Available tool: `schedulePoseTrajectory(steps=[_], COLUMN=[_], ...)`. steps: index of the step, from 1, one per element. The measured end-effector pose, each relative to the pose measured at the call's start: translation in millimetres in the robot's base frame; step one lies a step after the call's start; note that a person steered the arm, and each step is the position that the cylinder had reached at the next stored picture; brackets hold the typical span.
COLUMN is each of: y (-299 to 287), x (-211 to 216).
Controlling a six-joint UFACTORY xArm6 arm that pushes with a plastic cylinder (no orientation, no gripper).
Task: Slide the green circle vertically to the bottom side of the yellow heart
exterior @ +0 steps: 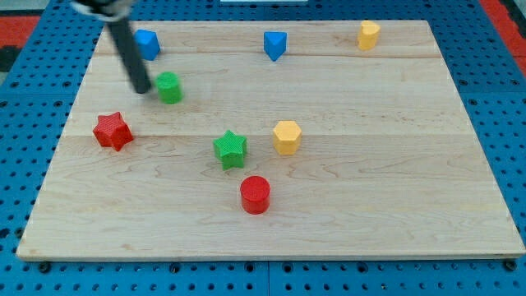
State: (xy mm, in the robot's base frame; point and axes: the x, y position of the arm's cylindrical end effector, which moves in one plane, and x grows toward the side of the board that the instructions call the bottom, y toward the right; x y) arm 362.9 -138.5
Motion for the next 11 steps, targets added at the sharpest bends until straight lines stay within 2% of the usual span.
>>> schedulePoseTrajectory(steps=[1, 2, 3, 4, 6, 7, 8, 9, 11], y=[123.1, 66.5, 106.4, 176.6, 231.4, 164.2, 218.1, 257.0, 207.0], x=[15.2, 4.0, -12.2, 8.8, 4.8, -42.7, -19.9, 39.6, -18.7])
